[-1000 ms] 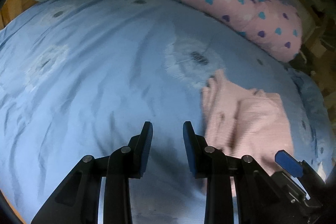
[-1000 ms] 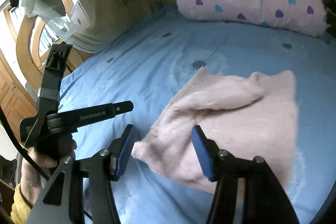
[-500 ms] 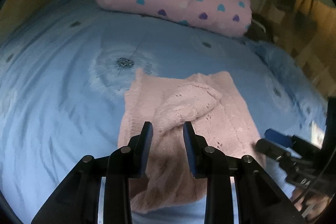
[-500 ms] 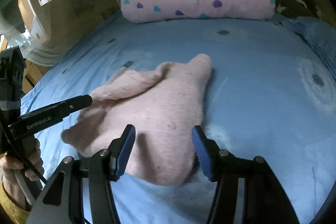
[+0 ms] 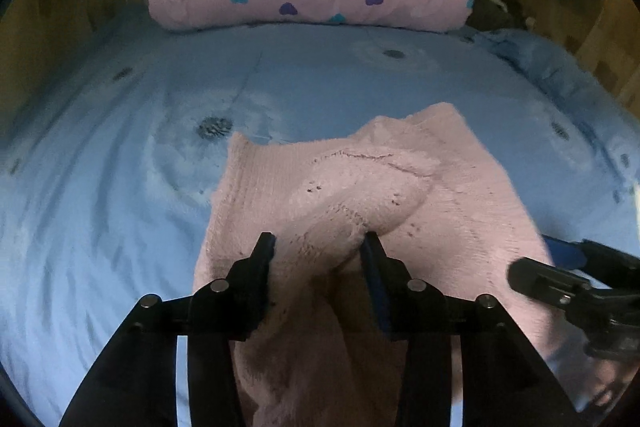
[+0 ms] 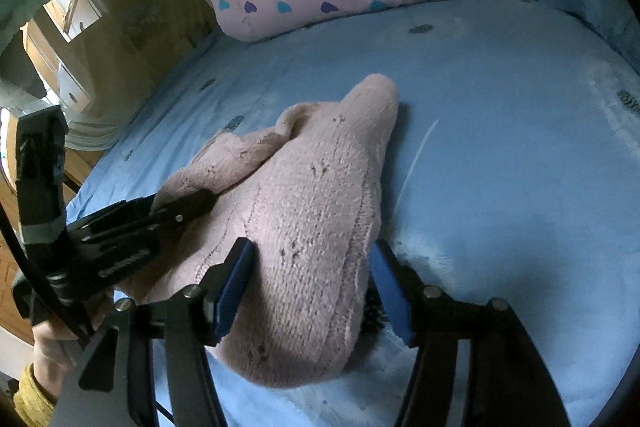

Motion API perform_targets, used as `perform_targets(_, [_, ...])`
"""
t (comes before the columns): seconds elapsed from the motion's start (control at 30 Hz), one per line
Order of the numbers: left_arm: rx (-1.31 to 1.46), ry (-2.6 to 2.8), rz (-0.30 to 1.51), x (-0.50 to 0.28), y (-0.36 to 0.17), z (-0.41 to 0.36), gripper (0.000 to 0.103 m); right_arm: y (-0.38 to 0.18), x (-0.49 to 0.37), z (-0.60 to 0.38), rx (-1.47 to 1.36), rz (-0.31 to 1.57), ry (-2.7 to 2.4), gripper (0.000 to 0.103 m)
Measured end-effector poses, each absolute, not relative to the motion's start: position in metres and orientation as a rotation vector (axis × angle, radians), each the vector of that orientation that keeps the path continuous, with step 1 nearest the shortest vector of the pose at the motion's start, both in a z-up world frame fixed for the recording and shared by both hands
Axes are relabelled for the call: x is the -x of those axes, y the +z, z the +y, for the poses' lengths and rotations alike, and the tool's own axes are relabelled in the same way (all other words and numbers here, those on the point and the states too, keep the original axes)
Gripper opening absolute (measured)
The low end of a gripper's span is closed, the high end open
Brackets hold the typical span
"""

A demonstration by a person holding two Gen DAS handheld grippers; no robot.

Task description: Fold small clothes

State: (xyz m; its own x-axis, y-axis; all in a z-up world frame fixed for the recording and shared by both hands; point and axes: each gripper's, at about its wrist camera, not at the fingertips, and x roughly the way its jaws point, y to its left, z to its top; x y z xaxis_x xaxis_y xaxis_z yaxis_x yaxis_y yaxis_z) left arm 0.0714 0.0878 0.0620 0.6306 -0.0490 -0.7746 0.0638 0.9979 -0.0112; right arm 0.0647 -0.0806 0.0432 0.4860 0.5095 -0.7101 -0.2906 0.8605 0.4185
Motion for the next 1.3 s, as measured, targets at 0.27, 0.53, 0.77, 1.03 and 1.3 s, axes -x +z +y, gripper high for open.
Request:
perform_targets(0.27, [0.172,0.01,0.792,-0.06,0.087,0.129,0.006,0.049,-0.062,-0.075,-0.243,0.928,0.524,0.066])
perform_targets(0.53, [0.339,0.067,0.919,-0.065,0.048,0.174,0.02,0.05,-0.06,-0.047,-0.115,0.927,0.522,0.067])
perform_targets(0.77, [0.328,0.06,0.839,-0.054,0.071,0.172,0.022,0.068,-0.07,-0.042,-0.085,0.9,0.518,0.067])
perform_targets(1.03, [0.402,0.009,0.876,-0.077,0.066,0.171,0.022,0.068,-0.105,-0.032,-0.105,0.944,0.464,0.067])
perform_targets(1.3, [0.451,0.136,0.925,-0.074,0.048,0.192,0.025,0.052,-0.111,-0.022,-0.031,0.992,0.459,0.067])
